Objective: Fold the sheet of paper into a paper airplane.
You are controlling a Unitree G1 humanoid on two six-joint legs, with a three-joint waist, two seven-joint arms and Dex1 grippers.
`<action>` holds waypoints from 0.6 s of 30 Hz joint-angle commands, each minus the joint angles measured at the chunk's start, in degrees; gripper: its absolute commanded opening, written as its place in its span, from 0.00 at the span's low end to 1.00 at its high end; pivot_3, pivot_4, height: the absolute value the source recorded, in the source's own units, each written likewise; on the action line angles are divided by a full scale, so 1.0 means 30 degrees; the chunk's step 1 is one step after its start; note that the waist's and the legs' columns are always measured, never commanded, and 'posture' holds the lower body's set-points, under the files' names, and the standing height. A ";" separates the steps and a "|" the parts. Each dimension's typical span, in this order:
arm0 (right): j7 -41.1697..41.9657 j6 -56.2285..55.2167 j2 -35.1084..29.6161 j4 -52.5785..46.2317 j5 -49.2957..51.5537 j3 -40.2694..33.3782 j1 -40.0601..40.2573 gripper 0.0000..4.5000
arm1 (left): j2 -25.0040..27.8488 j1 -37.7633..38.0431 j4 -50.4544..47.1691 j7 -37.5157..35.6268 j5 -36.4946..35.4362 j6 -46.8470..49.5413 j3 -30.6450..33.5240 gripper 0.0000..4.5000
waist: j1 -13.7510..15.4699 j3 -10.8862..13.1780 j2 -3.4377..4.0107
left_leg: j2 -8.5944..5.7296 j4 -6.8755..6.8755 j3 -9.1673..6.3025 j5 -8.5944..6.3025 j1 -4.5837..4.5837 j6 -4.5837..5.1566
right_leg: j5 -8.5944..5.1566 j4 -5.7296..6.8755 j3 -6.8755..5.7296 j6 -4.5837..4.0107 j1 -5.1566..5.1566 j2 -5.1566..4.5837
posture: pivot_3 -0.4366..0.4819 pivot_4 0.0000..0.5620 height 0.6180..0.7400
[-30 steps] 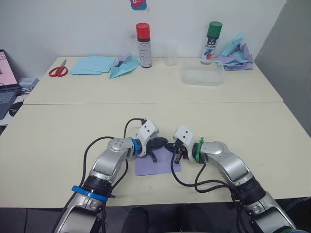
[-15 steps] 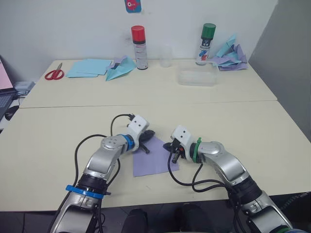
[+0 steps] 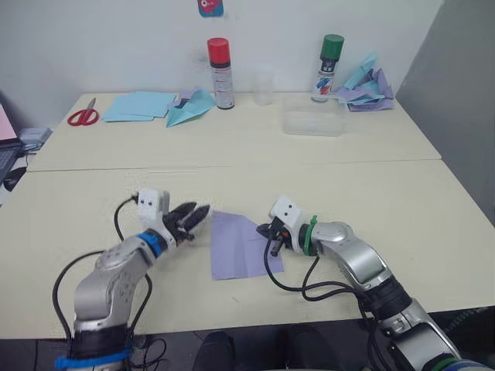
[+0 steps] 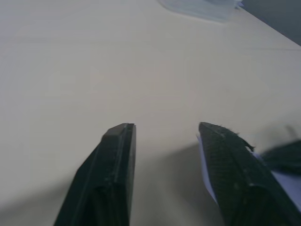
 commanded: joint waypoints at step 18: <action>0.0033 -0.0009 0.0451 0.0874 -0.0381 0.0222 -0.0171 0.00 | 0.2008 -0.0198 -0.0109 -0.1712 0.2692 -0.3008 -0.4273 0.01 | 0.0003 0.0011 -0.0001 | 0.0000 -0.0066 0.0005 -0.0005 -0.0023 -0.0007 | -0.0053 -0.0003 -0.0006 -0.0088 -0.0054 0.0000 | 0.48 0.27 1.00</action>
